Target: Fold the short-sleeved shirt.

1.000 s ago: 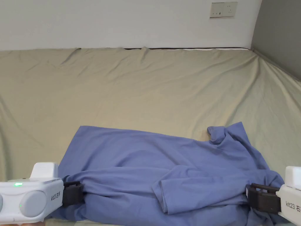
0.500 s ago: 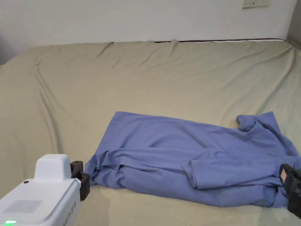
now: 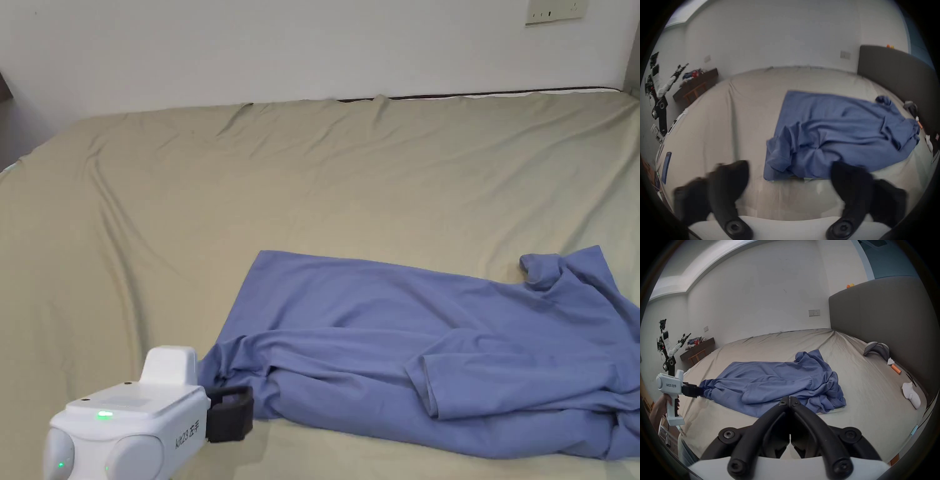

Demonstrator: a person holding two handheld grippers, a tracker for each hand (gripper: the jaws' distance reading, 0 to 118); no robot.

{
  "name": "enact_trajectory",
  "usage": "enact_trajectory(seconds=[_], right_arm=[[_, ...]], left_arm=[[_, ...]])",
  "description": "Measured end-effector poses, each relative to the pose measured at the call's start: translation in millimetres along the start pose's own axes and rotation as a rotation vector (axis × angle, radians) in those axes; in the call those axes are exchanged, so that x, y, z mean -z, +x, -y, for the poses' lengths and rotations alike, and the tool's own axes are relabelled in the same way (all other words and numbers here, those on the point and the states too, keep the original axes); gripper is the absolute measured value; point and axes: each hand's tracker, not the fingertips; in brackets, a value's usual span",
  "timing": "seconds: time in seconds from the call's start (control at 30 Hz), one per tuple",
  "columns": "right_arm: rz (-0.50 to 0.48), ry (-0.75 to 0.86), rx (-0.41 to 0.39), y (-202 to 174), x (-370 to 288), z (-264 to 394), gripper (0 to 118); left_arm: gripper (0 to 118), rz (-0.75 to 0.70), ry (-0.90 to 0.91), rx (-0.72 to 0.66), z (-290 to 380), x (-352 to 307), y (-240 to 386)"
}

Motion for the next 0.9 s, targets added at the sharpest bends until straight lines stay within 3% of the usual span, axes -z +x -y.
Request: enact_trajectory(seconds=[0.23,0.27,0.33,0.37,0.43,0.47,0.57,0.6,0.67,0.7,0.77,0.9], right_arm=[[0.029,-0.004,-0.016,4.3,13.8,-7.2,0],[0.031,-0.01,-0.019,20.9,18.9,-2.2,0],[0.033,-0.017,-0.02,26.0,23.3,-1.6,0],[0.035,-0.018,-0.016,28.7,25.0,-1.1,0],[0.046,-0.03,-0.011,23.6,25.4,-4.0,0],[0.052,-0.034,-0.008,25.8,26.4,-3.4,0],[0.067,-0.065,0.002,29.0,28.2,-7.7,4],[0.077,-0.082,0.003,33.4,29.8,-9.1,30],[0.11,-0.18,-0.015,41.6,38.8,-14.0,99],[0.136,-0.228,-0.026,46.2,44.7,-14.1,118],[0.19,-0.212,-0.107,56.3,52.2,-13.8,115],[0.162,-0.358,-0.054,73.3,86.0,-10.2,114]], left_arm=[[106,-0.023,-0.052,0.052,-4.6,35.4,1.1],[105,-0.008,-0.045,0.043,-6.8,36.3,1.0],[83,0.042,-0.063,0.034,-13.2,35.2,0.9],[64,0.08,-0.084,0.003,-15.4,31.1,1.9],[16,0.061,-0.067,-0.027,-21.8,25.3,4.0],[9,0.079,-0.063,-0.034,-23.4,23.6,6.4],[8,0.038,-0.094,0.04,-21.8,27.4,16.0],[8,0.037,-0.099,0.034,-20.3,29.7,18.4],[8,0.03,-0.101,0.018,-19.2,30.8,20.2],[8,0.029,-0.102,0.012,-19.4,30.7,20.0],[8,0.029,-0.11,0.022,-21.2,30.9,20.9],[8,0.015,-0.112,0.049,-20.0,30.5,29.1]])
